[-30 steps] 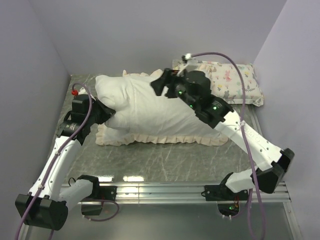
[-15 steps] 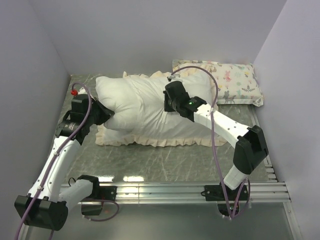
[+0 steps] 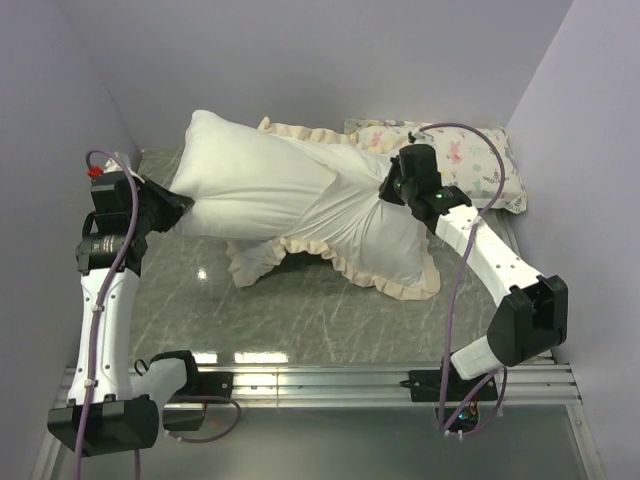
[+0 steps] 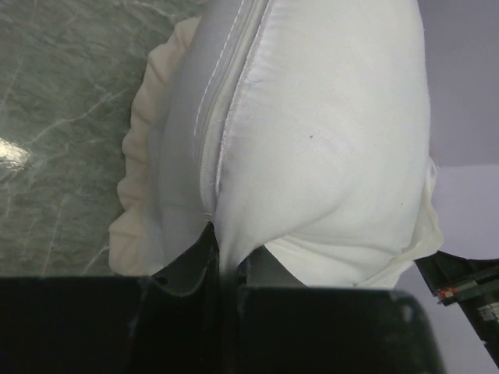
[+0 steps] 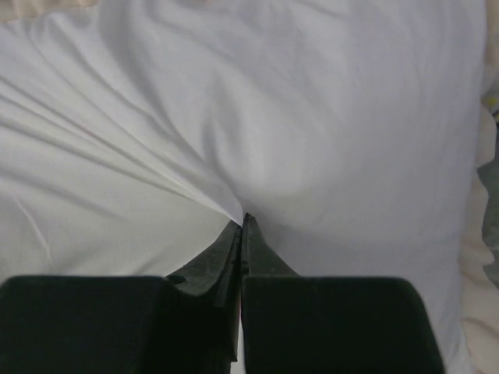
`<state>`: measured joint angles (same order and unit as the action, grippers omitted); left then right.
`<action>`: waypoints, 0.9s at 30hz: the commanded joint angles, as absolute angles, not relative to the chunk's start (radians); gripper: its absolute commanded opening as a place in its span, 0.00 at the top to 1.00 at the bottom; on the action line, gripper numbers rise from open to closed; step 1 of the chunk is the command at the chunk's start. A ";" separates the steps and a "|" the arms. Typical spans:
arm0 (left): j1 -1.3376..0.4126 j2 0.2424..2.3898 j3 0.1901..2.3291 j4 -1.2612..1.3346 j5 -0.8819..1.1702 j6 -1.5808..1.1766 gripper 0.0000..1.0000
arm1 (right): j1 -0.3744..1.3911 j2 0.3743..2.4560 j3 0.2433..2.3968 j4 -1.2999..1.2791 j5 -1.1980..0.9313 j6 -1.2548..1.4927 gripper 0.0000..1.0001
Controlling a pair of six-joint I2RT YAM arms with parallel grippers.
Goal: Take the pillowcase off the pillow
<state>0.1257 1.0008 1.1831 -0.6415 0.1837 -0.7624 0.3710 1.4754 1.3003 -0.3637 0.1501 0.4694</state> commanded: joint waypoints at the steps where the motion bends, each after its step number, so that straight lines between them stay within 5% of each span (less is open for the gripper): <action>1: 0.244 0.962 1.190 -0.549 0.049 -0.784 1.00 | 0.210 1.430 1.252 -0.437 0.275 0.454 1.00; 8: 0.285 0.947 1.013 -0.482 0.158 -0.819 1.00 | 0.172 1.362 1.207 -0.393 0.123 0.442 1.00; 15: 0.287 0.904 0.917 -0.471 0.225 -0.782 1.00 | 0.386 1.351 1.193 -0.377 0.149 0.373 0.98; 18: 0.287 0.888 0.873 -0.485 0.206 -0.767 1.00 | 0.451 1.350 1.239 -0.387 0.146 0.322 0.53; 21: 0.287 0.884 0.806 -0.468 0.222 -0.772 1.00 | 0.486 1.368 1.340 -0.377 0.144 0.282 0.33; 27: 0.287 0.879 0.677 -0.425 0.258 -0.793 1.00 | 0.514 1.650 1.747 -0.455 0.086 0.204 0.22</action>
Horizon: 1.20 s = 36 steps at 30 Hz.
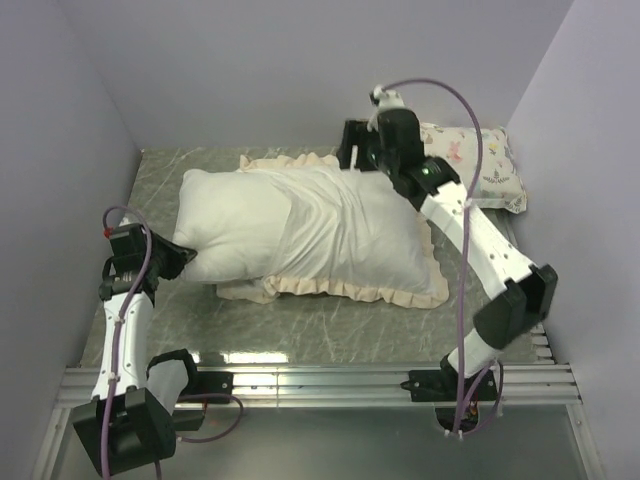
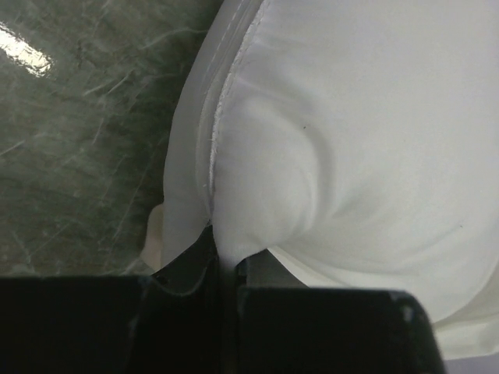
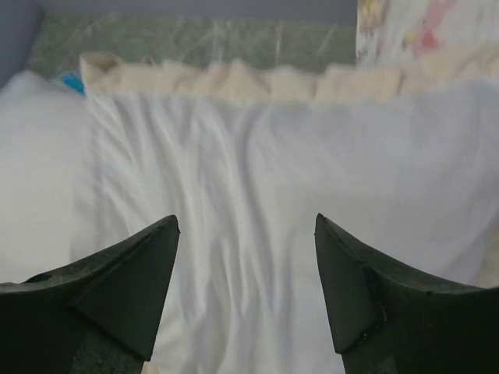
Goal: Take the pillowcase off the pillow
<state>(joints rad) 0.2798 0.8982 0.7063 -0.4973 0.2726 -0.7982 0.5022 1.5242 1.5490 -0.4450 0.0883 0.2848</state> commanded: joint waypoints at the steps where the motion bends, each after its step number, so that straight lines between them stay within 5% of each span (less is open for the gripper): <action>1: 0.287 0.884 0.655 -0.419 0.259 -0.793 1.00 | 0.515 1.704 1.816 -0.481 0.077 0.192 0.22; 9: 0.285 0.937 0.549 -0.344 0.302 -0.811 1.00 | 0.564 2.262 2.483 -0.727 -0.036 0.097 0.10; 16: 0.285 0.963 0.522 -0.321 0.293 -0.822 1.00 | 0.623 2.298 2.339 -0.680 -0.136 0.072 0.12; 19: 0.287 0.959 0.526 -0.330 0.287 -0.822 1.00 | 0.627 2.287 2.287 -0.683 -0.164 0.069 0.27; 20: 0.287 0.959 0.529 -0.333 0.285 -0.822 1.00 | 0.629 2.290 2.290 -0.701 -0.155 0.071 0.39; 21: 0.287 0.957 0.532 -0.336 0.282 -0.821 1.00 | 0.627 2.292 2.296 -0.710 -0.135 0.078 0.71; 24: 0.288 0.940 0.549 -0.363 0.253 -0.818 1.00 | 0.623 2.270 2.296 -0.735 -0.029 0.097 1.00; 36: 0.318 0.816 0.630 -0.486 0.183 -0.813 1.00 | 0.336 2.020 2.129 -0.713 0.196 0.294 1.00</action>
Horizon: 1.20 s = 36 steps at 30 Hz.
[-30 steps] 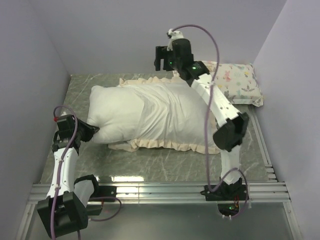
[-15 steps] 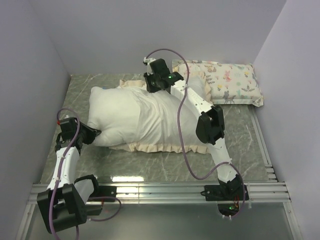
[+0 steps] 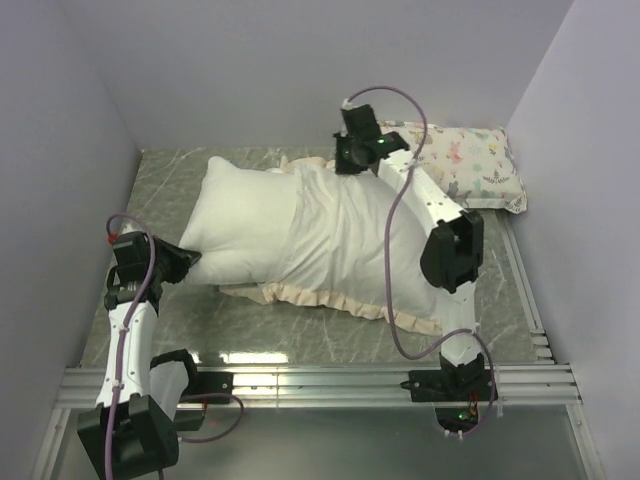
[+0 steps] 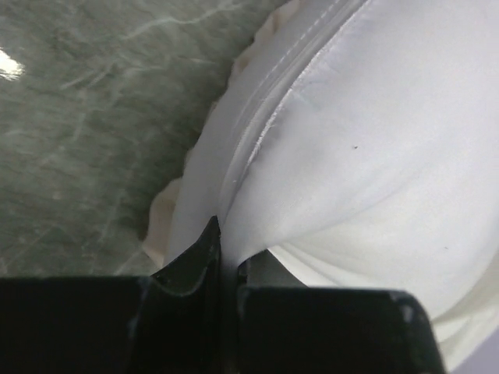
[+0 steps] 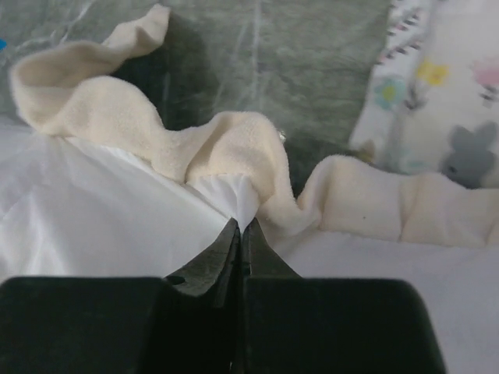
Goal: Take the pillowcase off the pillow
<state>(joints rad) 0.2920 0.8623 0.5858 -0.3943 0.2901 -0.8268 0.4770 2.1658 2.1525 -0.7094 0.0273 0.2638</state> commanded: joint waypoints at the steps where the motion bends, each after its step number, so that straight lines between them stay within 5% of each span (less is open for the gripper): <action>1: 0.318 0.807 0.638 -0.498 0.176 -0.815 1.00 | 0.303 1.994 2.123 -0.710 0.205 0.302 1.00; 9: 0.339 0.736 0.739 -0.587 0.109 -0.796 1.00 | 0.144 1.959 2.126 -0.718 0.154 0.382 1.00; 16: 0.339 0.730 0.795 -0.568 0.160 -0.819 1.00 | 0.232 1.867 2.007 -0.652 0.095 0.350 1.00; 18: 0.339 0.733 0.813 -0.558 0.166 -0.807 1.00 | 0.282 1.820 1.968 -0.646 0.048 0.330 0.91; 19: 0.339 0.738 0.819 -0.558 0.169 -0.804 1.00 | 0.310 1.789 1.897 -0.608 0.055 0.319 0.71; 23: 0.339 0.755 0.847 -0.551 0.199 -0.801 1.00 | 0.465 1.625 1.735 -0.555 0.199 0.291 0.33; 36: 0.318 0.749 0.931 -0.525 0.226 -0.799 1.00 | 1.040 1.114 1.059 -0.384 0.429 0.484 0.26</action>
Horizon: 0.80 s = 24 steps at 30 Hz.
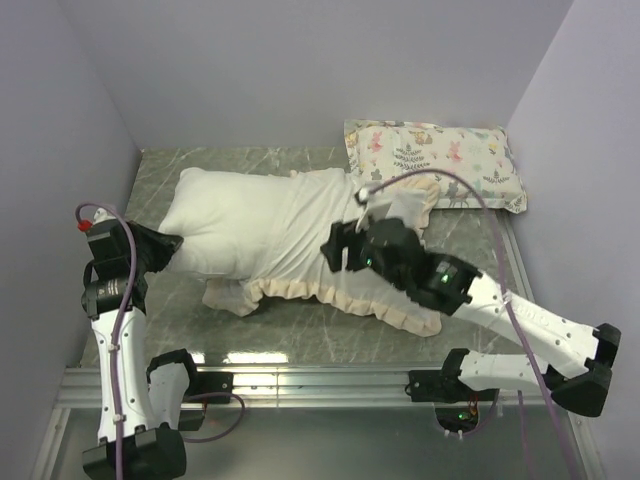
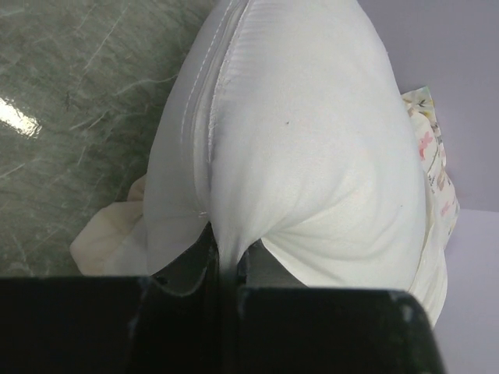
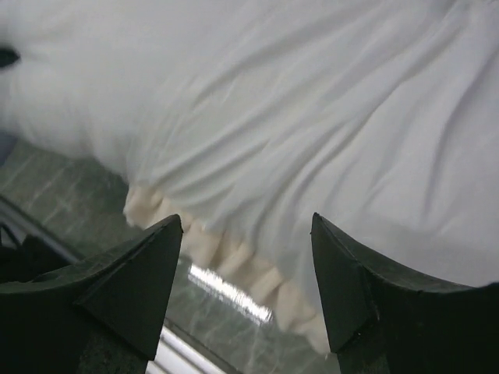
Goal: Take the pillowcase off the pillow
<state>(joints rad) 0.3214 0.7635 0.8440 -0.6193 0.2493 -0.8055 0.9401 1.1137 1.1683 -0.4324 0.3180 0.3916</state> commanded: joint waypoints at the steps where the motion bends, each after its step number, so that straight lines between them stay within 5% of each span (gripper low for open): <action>1: 0.314 0.750 0.933 -0.525 0.225 -0.799 1.00 | 1.073 1.114 0.990 -0.368 0.433 0.506 0.26; 6: 0.284 0.764 0.950 -0.526 0.222 -0.798 1.00 | 1.239 1.213 0.936 -0.264 0.501 0.630 0.24; 18: 0.256 0.776 0.954 -0.525 0.215 -0.787 1.00 | 1.272 1.428 1.071 -0.213 0.660 0.681 0.21; 20: 0.253 0.784 0.974 -0.534 0.213 -0.781 1.00 | 1.266 1.483 1.107 -0.245 0.696 0.677 0.28; 24: 0.255 0.799 1.011 -0.546 0.202 -0.772 1.00 | 1.253 1.493 1.094 -0.285 0.709 0.684 0.80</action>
<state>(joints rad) 0.2535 0.8043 0.9207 -0.6281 0.2234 -0.7933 1.2652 1.5028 1.0824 -0.2588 0.6289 0.6586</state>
